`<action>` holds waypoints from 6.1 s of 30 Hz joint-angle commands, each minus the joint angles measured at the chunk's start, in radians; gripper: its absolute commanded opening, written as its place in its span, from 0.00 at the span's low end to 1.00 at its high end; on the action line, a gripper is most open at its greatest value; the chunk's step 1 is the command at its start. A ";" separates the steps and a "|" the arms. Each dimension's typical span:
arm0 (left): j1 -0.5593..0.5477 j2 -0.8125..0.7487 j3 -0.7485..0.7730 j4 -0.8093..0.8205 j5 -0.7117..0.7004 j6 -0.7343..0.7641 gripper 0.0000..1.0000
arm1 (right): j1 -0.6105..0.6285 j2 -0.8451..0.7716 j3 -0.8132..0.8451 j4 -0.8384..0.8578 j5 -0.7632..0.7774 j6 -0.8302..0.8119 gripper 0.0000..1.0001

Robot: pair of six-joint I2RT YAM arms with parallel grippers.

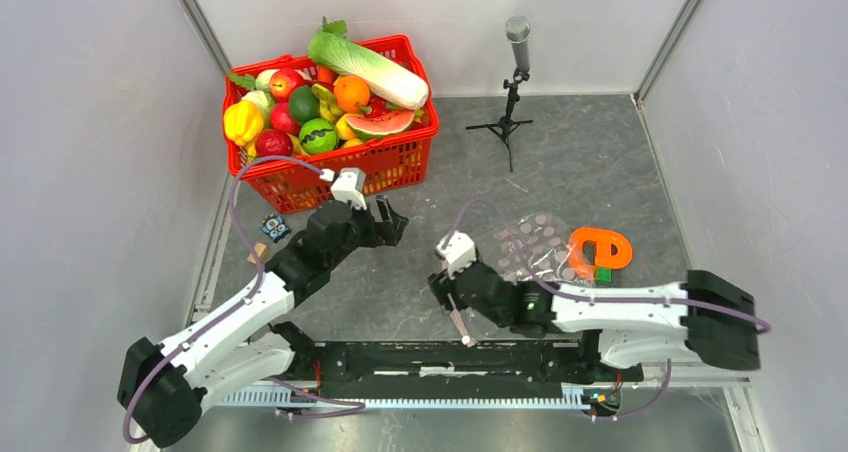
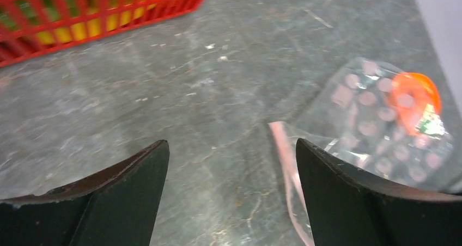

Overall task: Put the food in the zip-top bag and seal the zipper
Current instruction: Pick up the zipper food storage bag at the center of the board, then open the zipper of the food storage bag, then pick up the fake vegetable from the bin.

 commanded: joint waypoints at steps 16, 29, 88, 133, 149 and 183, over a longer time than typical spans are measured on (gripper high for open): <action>0.001 -0.177 -0.065 -0.147 -0.288 -0.063 0.94 | 0.155 0.447 0.340 -0.506 0.510 0.301 0.63; 0.001 -0.167 -0.076 -0.129 -0.258 -0.049 0.95 | 0.123 0.459 0.332 -0.536 0.550 0.361 0.16; -0.059 0.433 0.266 0.144 0.036 0.024 0.02 | -0.139 -0.187 0.147 -0.216 0.154 -0.003 0.00; -0.086 0.501 0.641 -0.089 0.216 0.209 0.63 | -0.310 -0.064 0.347 -0.291 0.265 -0.013 0.00; 0.153 0.324 0.813 -0.250 0.063 0.253 1.00 | -0.350 -0.003 0.335 -0.138 0.114 -0.013 0.00; 0.582 1.196 1.872 -0.656 0.172 0.038 1.00 | -0.352 -0.010 0.289 -0.114 0.039 -0.016 0.00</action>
